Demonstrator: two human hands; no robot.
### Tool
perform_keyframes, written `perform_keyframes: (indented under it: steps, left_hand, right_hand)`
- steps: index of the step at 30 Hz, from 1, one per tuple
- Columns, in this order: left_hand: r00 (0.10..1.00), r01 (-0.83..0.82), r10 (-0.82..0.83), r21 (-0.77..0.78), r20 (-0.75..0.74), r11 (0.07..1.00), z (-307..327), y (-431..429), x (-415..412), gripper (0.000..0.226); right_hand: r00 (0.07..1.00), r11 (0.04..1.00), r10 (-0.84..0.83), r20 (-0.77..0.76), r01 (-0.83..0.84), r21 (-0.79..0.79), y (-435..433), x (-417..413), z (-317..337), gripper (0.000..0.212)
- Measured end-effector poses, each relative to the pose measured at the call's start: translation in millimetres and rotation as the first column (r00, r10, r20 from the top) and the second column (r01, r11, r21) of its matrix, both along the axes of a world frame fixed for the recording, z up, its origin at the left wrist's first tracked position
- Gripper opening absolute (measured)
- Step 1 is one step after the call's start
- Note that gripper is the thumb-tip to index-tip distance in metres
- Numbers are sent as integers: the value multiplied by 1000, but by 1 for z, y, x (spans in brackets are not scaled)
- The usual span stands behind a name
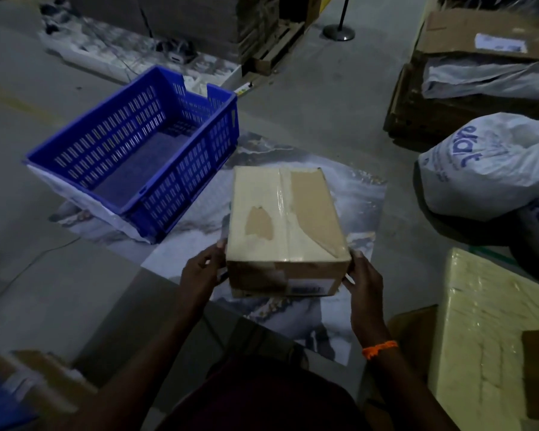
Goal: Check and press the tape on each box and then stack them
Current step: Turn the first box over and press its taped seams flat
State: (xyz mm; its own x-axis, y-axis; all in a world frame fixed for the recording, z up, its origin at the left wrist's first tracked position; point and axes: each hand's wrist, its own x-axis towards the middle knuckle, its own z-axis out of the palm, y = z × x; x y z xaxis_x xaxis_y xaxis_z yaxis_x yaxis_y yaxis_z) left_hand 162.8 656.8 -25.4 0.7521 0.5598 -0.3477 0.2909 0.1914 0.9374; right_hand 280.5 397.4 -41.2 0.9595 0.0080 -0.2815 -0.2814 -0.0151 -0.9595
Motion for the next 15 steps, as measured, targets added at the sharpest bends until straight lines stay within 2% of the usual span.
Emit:
perform_keyframes:
  steps: [3, 5, 7, 9, 12, 15]
  left_hand:
    - [996, 66, -61, 82, -60, 994, -11, -6, -14, 30]
    - [991, 106, -94, 146, -91, 984, -17, -7, -24, 28]
    - [990, 108, -93, 140, -110, 984, -22, -9, -33, 15]
    - [985, 118, -99, 135, -139, 984, -27, -12, -42, 9]
    - [981, 110, -86, 133, -174, 985, -33, -12, -51, 12]
    - [979, 114, -90, 128, -181, 985, -34, -4, -41, 23]
  right_hand:
    - [998, 976, 59, 11, -55, -210, -10, -12, -17, 43]
    - [996, 955, 82, 39, -67, -290, -15, -21, -20, 34]
    - [994, 942, 88, 68, -61, -331, -17, -29, -21, 13]
    - [994, 929, 98, 55, -72, -364, -20, -38, -26, 7]
    - [994, 916, 97, 50, -70, -396, -24, -47, -36, 7]
    - [995, 915, 101, 23, -84, -394, -21, -40, -36, 22]
